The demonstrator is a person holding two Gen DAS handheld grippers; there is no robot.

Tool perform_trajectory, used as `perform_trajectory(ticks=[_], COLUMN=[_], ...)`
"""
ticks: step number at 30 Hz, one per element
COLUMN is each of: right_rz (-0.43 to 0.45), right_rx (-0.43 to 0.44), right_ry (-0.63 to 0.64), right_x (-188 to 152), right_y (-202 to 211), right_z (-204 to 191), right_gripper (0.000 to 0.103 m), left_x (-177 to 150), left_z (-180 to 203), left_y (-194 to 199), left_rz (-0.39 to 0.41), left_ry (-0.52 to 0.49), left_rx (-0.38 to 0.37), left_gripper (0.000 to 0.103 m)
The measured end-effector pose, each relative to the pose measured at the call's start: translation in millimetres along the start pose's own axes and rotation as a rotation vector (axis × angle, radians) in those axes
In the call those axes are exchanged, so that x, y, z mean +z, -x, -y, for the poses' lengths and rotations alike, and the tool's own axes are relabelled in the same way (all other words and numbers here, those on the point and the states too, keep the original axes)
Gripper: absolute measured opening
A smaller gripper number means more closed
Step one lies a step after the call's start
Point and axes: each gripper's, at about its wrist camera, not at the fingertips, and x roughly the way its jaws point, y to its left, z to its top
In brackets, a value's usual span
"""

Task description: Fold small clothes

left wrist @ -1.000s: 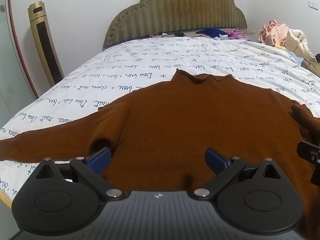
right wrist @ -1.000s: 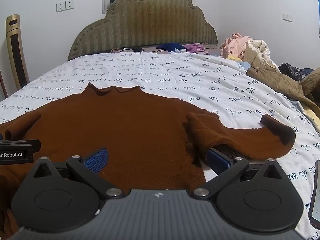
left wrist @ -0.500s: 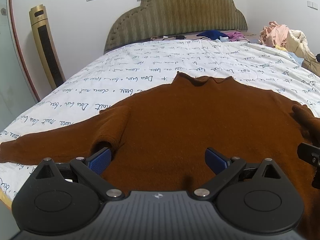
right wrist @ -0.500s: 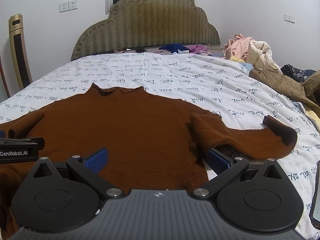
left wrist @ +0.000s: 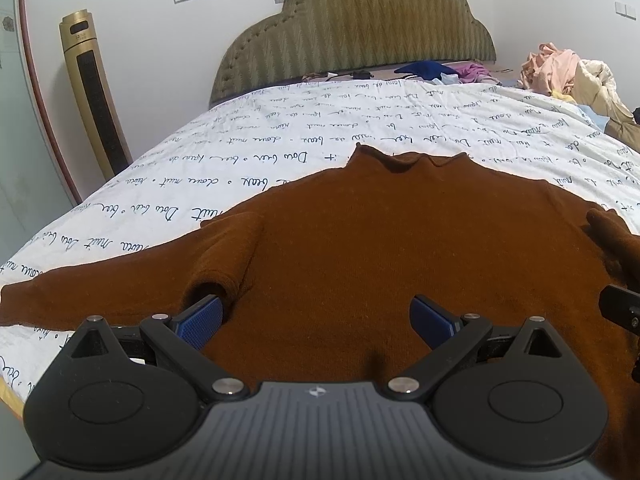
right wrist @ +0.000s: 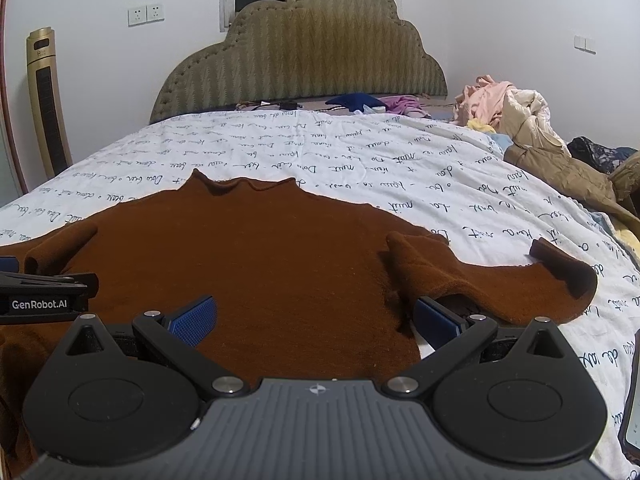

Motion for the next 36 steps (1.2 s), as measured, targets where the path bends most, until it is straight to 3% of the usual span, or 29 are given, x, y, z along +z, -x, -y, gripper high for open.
perform_trajectory(ticks=[36], right_rz=[0.043], right_rx=[0.035], right_ry=[0.020], right_x=[1.0], right_y=[6.2], right_z=[6.0], right_gripper=[0.103], left_x=[-0.6], left_z=[10.8], left_y=[-4.9], left_rz=[-0.024], left_ry=[-0.023], left_rx=[-0.012], left_gripper=[0.101])
